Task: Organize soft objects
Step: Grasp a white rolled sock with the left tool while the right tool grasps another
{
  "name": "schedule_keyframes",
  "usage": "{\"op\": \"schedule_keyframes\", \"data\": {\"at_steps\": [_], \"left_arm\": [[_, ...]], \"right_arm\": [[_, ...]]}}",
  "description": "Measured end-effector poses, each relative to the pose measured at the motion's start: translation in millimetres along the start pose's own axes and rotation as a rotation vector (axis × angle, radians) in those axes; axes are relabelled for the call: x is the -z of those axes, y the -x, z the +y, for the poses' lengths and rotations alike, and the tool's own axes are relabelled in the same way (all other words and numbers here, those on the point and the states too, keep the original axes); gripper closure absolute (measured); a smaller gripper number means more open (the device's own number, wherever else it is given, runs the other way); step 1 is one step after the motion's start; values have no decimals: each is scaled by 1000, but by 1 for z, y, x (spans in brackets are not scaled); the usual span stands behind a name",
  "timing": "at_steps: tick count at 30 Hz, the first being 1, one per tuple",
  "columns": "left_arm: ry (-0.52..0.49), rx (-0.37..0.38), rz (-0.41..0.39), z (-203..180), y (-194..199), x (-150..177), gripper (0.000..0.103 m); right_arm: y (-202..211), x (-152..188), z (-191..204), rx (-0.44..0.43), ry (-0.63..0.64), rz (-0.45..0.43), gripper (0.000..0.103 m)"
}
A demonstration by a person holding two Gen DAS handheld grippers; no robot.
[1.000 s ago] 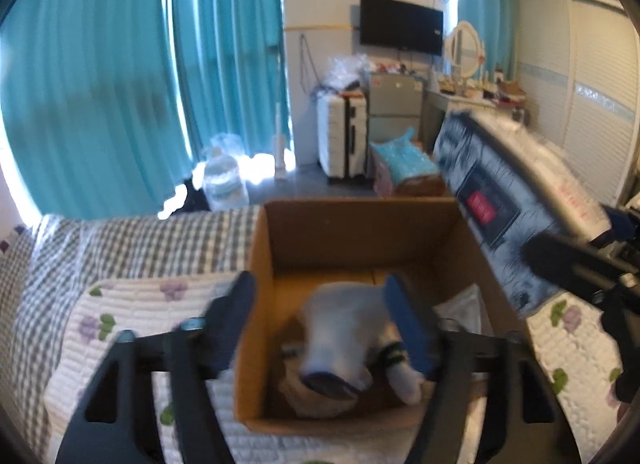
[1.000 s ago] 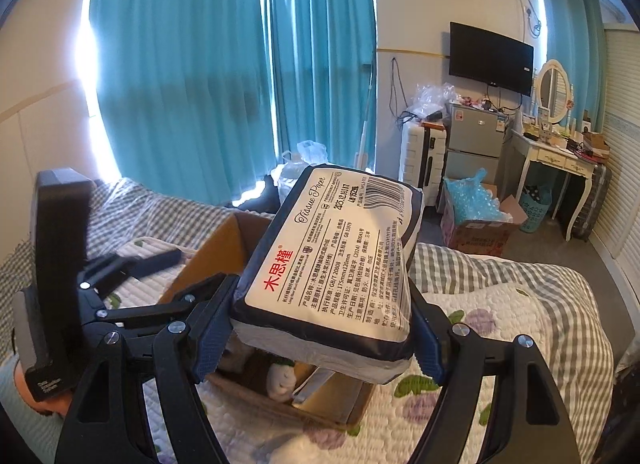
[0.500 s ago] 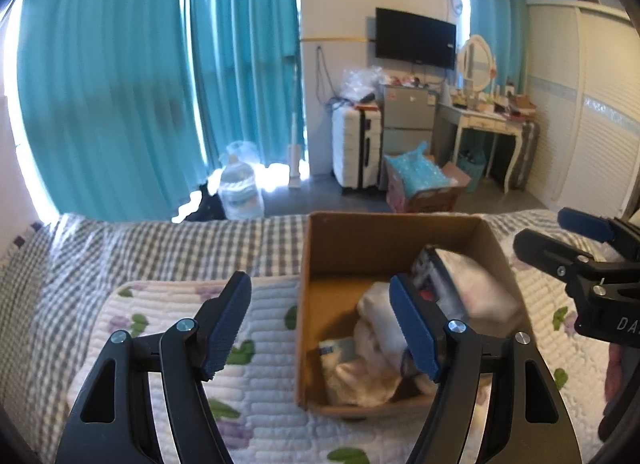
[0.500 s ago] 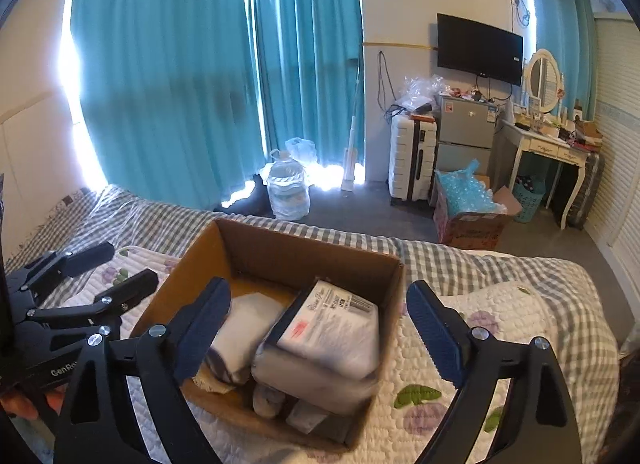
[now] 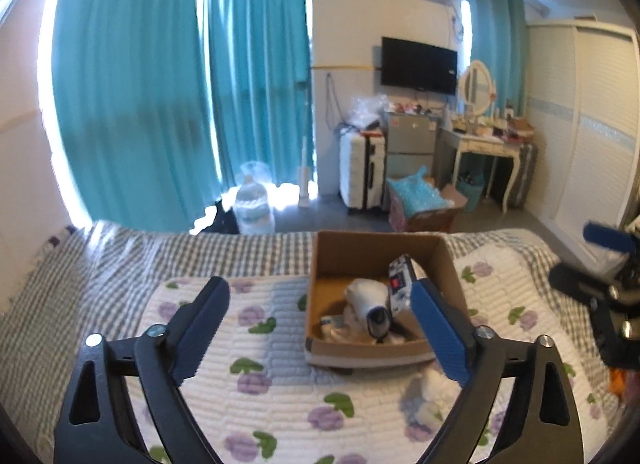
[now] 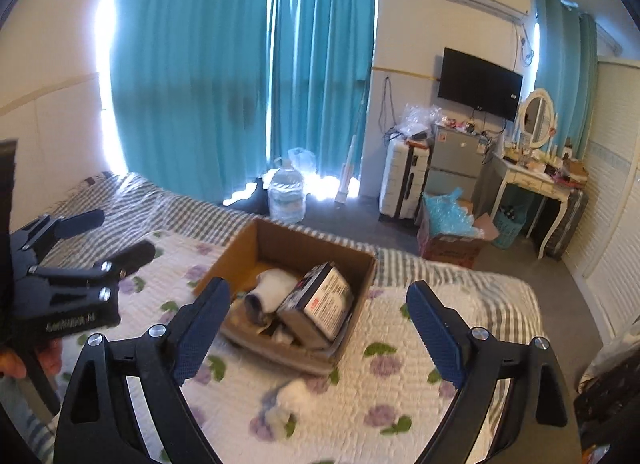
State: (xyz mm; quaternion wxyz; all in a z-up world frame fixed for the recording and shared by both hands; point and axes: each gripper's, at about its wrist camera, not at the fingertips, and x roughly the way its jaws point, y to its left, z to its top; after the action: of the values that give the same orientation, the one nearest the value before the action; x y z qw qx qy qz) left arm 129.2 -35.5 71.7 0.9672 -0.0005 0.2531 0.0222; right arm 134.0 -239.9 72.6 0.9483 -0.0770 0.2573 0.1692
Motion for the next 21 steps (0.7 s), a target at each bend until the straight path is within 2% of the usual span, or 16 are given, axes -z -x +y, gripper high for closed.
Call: {"op": "schedule_keyframes", "data": {"at_steps": [4,7,9,11,15,21], "left_arm": [[44,-23,-9,9,10,15,6],[50,-36,30,9,0,36,6],[57,-35,63,10,-10,53,6],[65,-22,106,7,-22,68,6],[77,-31,166,-4,-47,97,6],[85,-45,245,-17,-84,135,6]], "right_arm": [[8,25,6,-2,32,44,13],[-4,50,10,-6,49,91,13],[-15,68,12,-52,40,116,13],[-29,86,14,-93,58,152,13],[-66,121,19,-111,109,234,13],[-133,156,13,-95,136,355,17]]}}
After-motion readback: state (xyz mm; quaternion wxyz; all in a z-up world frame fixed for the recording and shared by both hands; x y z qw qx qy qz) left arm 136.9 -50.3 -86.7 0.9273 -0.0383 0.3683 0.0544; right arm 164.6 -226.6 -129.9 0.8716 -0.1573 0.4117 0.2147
